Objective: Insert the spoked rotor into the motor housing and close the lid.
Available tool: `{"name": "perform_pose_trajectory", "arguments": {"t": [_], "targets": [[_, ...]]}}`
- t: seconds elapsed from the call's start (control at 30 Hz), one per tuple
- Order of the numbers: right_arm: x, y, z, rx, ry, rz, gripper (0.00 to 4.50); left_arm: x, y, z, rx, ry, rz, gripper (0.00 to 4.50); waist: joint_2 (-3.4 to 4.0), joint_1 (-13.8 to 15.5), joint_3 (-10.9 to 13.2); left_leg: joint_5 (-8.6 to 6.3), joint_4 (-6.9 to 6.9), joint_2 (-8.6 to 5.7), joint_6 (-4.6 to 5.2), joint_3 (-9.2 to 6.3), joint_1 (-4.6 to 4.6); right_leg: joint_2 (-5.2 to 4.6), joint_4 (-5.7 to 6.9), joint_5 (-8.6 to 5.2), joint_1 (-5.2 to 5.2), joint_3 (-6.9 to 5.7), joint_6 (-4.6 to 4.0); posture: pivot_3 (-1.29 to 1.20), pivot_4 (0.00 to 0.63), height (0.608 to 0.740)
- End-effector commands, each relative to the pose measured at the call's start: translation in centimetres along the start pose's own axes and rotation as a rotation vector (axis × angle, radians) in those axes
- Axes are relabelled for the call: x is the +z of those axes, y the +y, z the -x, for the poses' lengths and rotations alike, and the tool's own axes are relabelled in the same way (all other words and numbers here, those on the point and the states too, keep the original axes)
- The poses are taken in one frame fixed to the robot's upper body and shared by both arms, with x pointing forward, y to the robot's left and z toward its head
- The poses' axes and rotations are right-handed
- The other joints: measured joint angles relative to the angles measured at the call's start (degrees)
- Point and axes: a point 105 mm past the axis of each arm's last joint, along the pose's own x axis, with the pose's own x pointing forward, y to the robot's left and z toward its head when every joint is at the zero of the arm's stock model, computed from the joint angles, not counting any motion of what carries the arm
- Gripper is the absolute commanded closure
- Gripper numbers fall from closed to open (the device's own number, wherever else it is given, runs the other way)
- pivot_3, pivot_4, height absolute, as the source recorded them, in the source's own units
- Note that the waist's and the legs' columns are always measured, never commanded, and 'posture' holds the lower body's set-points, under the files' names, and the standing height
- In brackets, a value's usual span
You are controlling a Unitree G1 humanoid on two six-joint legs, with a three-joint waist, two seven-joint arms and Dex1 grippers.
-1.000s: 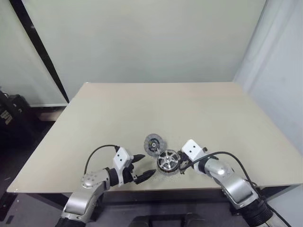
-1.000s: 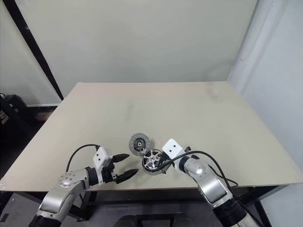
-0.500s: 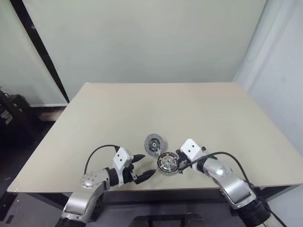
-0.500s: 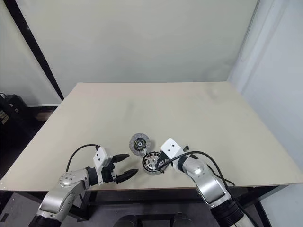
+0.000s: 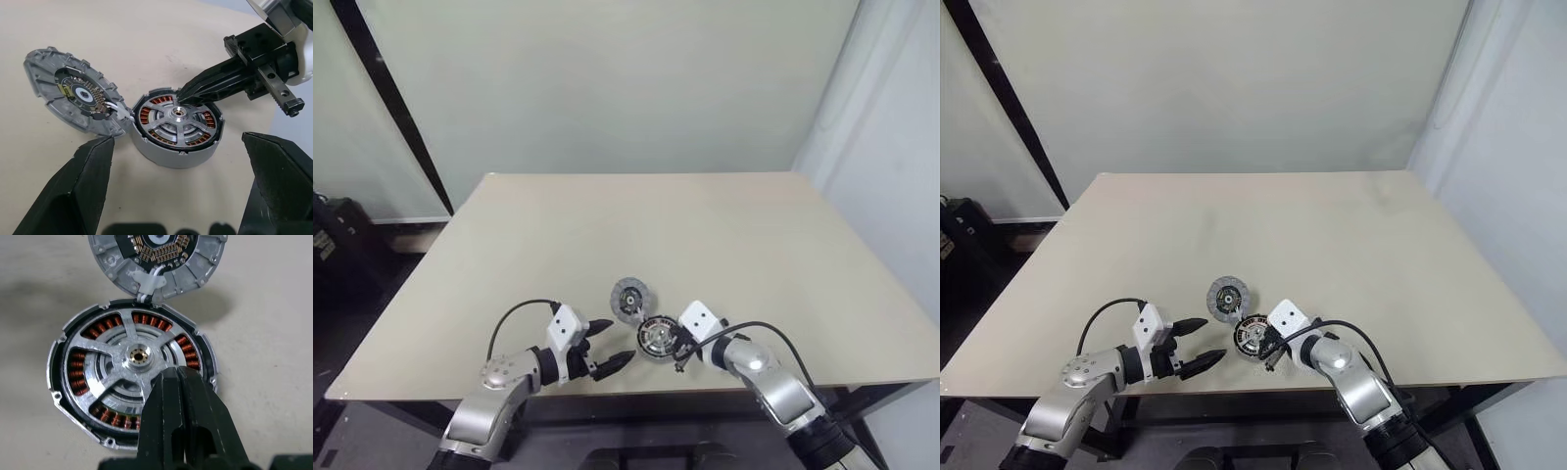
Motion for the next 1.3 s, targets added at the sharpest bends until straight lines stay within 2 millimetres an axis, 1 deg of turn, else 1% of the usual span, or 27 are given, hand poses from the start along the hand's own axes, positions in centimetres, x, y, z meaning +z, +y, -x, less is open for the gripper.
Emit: {"name": "perform_pose_trajectory", "arguments": {"t": [0.03,0.1,0.17,0.23,0.3,0.37,0.5,0.53,0.6,0.7,0.8,0.93,1.3], "targets": [[1.5,-0.6,0.6,0.001,-0.041,-0.018,4.3,1.3,0.3,0.4,0.012,-0.037,-0.038,0.0,0.0,0.01,0.0,0.0,0.0,0.0,0.0,-0.01,0.0,0.0,0.0,0.0,-0.01,0.0,0.0,0.0,0.0,0.74],[2.9,-1.0,1.2,0.014,-0.072,-0.009,3.87,1.3,0.3,0.4,0.016,-0.039,-0.035,0.0,0.0,0.04,0.0,0.0,0.01,0.0,0.0,0.0,-0.02,0.0,0.0,0.0,-0.02,0.0,0.0,0.0,0.0,0.74],[4.4,-1.3,1.9,0.031,-0.098,0.029,3.2,1.3,0.3,0.4,0.016,-0.036,-0.026,0.0,0.0,0.03,0.0,0.05,0.02,-0.02,0.08,-0.01,-0.05,0.0,0.0,0.0,-0.03,0.01,0.0,0.0,0.0,0.74],[5.4,-1.4,2.7,0.065,-0.091,0.079,2.5,1.4,0.3,0.4,0.012,-0.029,-0.008,0.0,0.01,0.03,0.01,0.12,0.01,-0.02,0.2,0.01,-0.1,0.0,0.0,0.0,-0.02,0.02,0.0,0.0,0.0,0.74],[5.7,-1.3,3.4,0.099,-0.056,0.158,1.77,1.4,0.3,0.5,0.02,-0.008,0.02,0.41,0.0,0.03,0.01,0.12,-0.01,-0.03,0.2,-0.01,-0.1,0.0,0.0,0.0,-0.03,0.0,0.0,0.0,0.0,0.74],[5.8,-1.3,4.1,0.14,-0.016,0.249,1.75,1.4,0.2,0.6,0.013,0.021,0.039,0.93,-0.02,0.04,0.0,0.12,-0.05,-0.03,0.2,-0.03,-0.08,0.0,-0.01,0.0,-0.05,-0.03,0.0,0.0,0.0,0.74],[5.1,-0.7,5.3,0.242,0.106,0.447,1.75,1.3,0.4,1.3,0.039,0.144,0.122,2.41,-0.04,0.03,0.03,0.11,-0.06,-0.03,0.19,-0.06,-0.09,0.0,0.01,0.0,-0.11,-0.09,0.0,0.0,0.0,0.74],[4.9,-0.6,5.5,0.255,0.131,0.48,1.75,1.2,0.4,1.5,0.044,0.176,0.142,2.7,-0.06,0.03,0.04,0.11,-0.06,-0.03,0.19,-0.06,-0.1,0.0,0.0,0.0,-0.13,-0.09,0.0,0.0,0.0,0.74],[4.6,-0.3,5.7,0.301,0.174,0.537,1.75,0.9,0.5,2.0,0.058,0.253,0.159,3.51,-0.07,0.02,0.05,0.11,-0.06,-0.02,0.18,-0.06,-0.08,0.0,-0.01,0.0,-0.12,-0.1,0.0,0.0,0.0,0.74],[4.6,0.2,5.8,0.353,0.209,0.58,1.75,0.8,0.9,2.5,0.097,0.326,0.176,4.46,-0.08,0.0,0.06,0.11,-0.02,-0.02,0.18,-0.05,-0.07,0.0,0.0,0.0,-0.13,-0.1,0.01,0.0,0.0,0.74],[4.3,0.6,5.4,0.399,0.255,0.626,1.75,0.8,1.3,2.7,0.132,0.378,0.189,4.46,-0.14,0.03,0.08,0.11,0.0,-0.02,0.18,-0.07,-0.06,0.0,0.0,0.0,-0.11,-0.13,0.0,0.0,0.0,0.74],[3.9,0.6,4.7,0.428,0.313,0.701,1.75,0.9,1.3,2.7,0.132,0.404,0.186,4.46,-0.2,0.06,0.08,0.11,0.0,-0.03,0.18,-0.05,-0.08,-0.01,-0.01,0.0,-0.11,-0.12,0.01,0.0,0.0,0.74],[2.6,1.0,3.1,0.468,0.355,0.747,1.75,0.2,1.4,2.5,0.151,0.431,0.183,4.46,-0.26,0.05,0.07,0.09,-0.02,-0.04,0.15,-0.06,-0.08,0.0,0.02,0.0,-0.09,-0.12,0.01,0.0,0.0,0.74]]}}
